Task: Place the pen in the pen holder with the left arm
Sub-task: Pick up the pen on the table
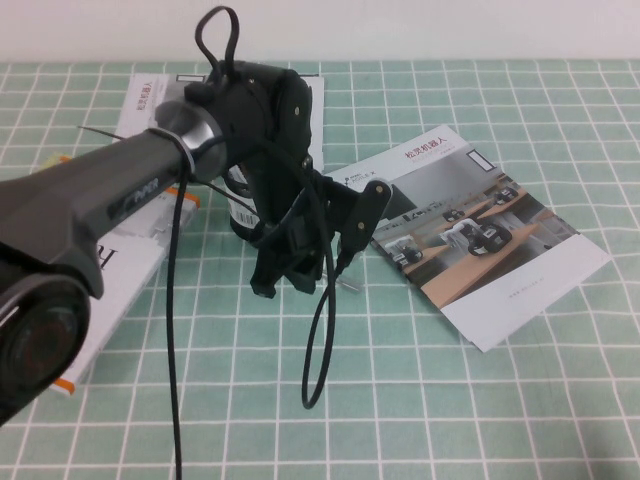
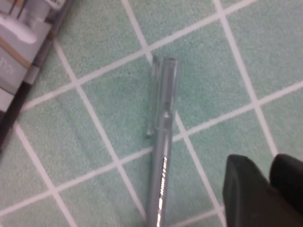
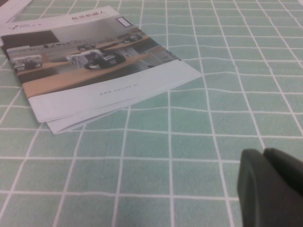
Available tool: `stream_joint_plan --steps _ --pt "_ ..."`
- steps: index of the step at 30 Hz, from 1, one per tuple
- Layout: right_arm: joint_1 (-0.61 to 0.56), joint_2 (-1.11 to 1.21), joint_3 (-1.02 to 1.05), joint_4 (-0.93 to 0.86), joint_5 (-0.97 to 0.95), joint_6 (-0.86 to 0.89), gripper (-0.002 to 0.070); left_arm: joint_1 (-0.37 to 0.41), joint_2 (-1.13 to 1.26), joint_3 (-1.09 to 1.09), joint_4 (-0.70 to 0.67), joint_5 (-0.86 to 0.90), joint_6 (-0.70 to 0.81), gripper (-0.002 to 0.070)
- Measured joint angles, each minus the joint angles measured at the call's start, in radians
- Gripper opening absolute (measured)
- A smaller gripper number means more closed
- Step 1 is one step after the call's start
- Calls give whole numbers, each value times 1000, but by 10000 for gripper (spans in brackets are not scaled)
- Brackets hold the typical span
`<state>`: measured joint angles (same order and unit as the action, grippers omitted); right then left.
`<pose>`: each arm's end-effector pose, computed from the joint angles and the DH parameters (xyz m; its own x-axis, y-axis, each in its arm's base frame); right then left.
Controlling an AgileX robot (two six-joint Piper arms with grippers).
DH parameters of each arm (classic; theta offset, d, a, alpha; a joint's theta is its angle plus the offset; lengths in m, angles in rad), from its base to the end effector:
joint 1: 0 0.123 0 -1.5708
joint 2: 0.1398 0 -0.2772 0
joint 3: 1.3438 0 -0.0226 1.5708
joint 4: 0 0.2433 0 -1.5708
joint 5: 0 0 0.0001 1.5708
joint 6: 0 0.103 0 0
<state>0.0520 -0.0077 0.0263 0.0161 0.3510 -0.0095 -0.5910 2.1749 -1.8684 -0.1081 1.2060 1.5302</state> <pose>0.0652 0.0040 0.1699 -0.2786 -0.0089 -0.9604 -0.0557 0.9984 0.0069 0.3638 -0.2566 0.1947 0.4998 0.8590 -0.1110 0.8637 -0.4846 0.1386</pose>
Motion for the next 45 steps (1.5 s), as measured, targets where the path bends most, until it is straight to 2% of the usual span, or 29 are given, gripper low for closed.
stream_joint_plan --steps 9,15,24,31,45 --pt "0 0 0 0 0 0 -20 0 15 0 0 -99 0 321" --pt "0 0 0 0 0 0 -20 0 21 0 0 -155 0 365" --pt "0 0 0 0 0 0 -20 4 59 0 4 -158 -4 368" --pt "0 0 0 0 0 0 -20 6 71 -6 70 -153 -73 358" --pt "0 0 0 0 0 0 -20 6 77 -13 131 -68 -215 169"
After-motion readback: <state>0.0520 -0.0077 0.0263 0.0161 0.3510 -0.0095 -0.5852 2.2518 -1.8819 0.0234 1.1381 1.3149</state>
